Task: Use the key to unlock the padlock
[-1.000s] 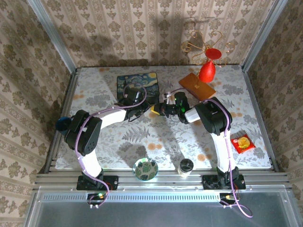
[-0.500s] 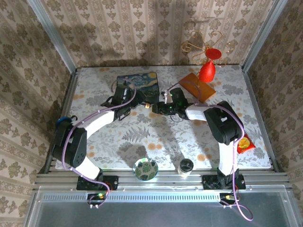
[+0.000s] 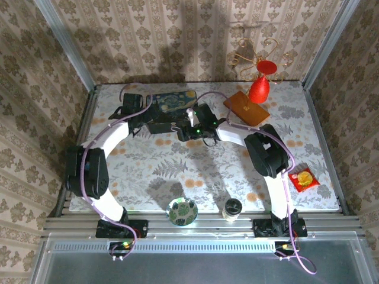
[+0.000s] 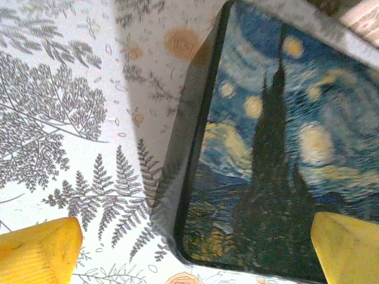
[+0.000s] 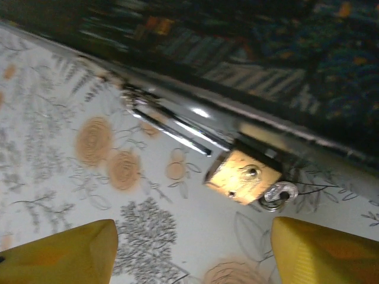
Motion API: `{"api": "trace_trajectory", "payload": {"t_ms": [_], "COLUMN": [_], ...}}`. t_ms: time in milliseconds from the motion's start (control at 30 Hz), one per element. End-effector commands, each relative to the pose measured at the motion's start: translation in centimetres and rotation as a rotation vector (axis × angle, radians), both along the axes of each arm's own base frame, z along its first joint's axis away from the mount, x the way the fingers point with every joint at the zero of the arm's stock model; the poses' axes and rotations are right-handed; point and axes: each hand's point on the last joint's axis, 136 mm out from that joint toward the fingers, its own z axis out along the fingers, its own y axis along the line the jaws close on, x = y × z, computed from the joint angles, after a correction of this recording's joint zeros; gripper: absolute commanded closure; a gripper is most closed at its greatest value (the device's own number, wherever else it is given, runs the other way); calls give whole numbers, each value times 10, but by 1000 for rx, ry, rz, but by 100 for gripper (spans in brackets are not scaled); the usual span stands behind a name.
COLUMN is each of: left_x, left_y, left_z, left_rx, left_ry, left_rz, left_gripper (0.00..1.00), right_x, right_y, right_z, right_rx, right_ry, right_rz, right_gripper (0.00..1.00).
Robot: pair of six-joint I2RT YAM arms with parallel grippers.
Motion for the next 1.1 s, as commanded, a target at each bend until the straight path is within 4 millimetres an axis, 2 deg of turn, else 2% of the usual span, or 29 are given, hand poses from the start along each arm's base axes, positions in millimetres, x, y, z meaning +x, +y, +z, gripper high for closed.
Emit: {"api": "trace_trajectory", "payload": {"t_ms": [0, 200, 367, 500, 667, 800, 933, 1067], "left_x": [13, 21, 24, 27, 30, 31, 32, 31], "left_y": [-10, -21, -27, -30, -37, -41, -43, -43], "left_z": [10, -1, -6, -9, -12, -15, -16, -17], "left_rx": [-19, -53, -76, -91, -114, -123, -131, -128], "left_ry": [-30, -11, -15, -15, -12, -8, -6, -4], "left_rz": [-67, -97, -110, -118, -130, -138, -143, -142], "left_gripper": [0, 0, 0, 0, 0, 0, 0, 0], "right_x": [7, 25, 29, 36, 47, 48, 45, 45], "right_y": [-11, 0, 1, 7, 13, 20, 24, 19], "right_z": [-19, -18, -19, -8, -8, -9, -15, -14], "right_rx": [-110, -114, -90, -61, -45, 1, 74, 137], "right_ry": [3, -37, -5, -14, 17, 49, 120, 135], "right_rz": [1, 29, 30, 26, 11, 18, 25, 0], "right_gripper": [28, 24, 21, 19, 20, 21, 30, 54]}}
